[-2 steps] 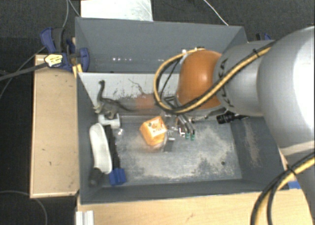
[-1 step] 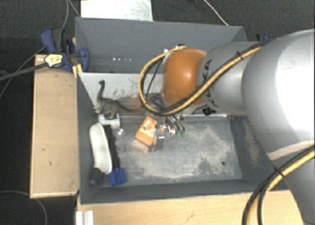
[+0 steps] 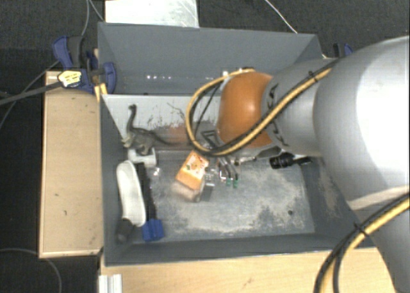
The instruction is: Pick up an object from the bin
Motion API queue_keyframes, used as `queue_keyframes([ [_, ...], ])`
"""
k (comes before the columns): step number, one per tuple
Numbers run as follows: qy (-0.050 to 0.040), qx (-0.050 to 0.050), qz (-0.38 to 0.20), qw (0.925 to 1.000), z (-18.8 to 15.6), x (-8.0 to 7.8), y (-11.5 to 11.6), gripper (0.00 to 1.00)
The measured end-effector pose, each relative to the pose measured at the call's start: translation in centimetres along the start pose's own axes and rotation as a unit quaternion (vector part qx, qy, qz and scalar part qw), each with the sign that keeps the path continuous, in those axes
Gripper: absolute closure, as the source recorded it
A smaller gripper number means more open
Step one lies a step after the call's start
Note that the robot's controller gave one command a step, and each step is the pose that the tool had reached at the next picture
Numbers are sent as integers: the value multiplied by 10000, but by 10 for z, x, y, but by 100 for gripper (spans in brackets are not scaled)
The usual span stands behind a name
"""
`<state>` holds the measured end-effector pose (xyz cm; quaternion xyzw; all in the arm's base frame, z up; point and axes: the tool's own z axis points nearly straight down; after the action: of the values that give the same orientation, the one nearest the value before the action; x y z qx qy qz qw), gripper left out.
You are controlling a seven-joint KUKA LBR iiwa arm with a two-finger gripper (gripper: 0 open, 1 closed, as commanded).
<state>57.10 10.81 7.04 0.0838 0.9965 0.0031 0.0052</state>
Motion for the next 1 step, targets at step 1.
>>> queue_keyframes([
  [1, -3, 3, -291, 9996, 0, -10, 8, 0],
])
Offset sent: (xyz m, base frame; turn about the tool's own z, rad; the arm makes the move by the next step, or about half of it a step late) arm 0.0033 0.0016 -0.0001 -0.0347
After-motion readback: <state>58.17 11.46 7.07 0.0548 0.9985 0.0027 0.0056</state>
